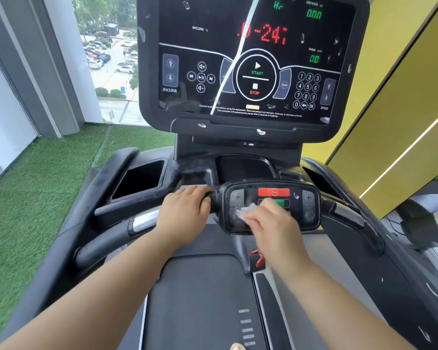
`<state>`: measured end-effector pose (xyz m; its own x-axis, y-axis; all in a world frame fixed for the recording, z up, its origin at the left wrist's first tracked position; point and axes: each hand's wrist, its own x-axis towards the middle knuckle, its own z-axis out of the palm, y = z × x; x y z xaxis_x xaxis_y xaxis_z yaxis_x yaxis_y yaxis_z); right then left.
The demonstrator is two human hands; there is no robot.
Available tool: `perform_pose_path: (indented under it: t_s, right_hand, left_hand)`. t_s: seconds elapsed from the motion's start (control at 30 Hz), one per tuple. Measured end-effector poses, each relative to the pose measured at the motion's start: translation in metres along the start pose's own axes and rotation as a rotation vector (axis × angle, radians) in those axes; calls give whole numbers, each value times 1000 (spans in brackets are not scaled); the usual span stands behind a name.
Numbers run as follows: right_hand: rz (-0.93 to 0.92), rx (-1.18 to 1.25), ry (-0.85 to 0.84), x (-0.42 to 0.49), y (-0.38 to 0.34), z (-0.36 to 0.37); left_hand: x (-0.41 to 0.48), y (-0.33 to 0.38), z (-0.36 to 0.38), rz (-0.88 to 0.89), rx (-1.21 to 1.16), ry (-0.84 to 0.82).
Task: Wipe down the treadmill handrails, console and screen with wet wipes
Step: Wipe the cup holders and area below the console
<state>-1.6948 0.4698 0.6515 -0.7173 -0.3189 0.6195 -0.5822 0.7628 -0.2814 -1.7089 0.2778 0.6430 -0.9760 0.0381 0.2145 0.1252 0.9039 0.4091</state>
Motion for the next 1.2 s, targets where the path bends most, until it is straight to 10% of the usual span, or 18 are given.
perform_pose_path:
  t_s: [1.2]
  right_hand:
    - [139,-56,70,10,40,-22]
  left_hand:
    - [10,35,-13,-141,-232,55]
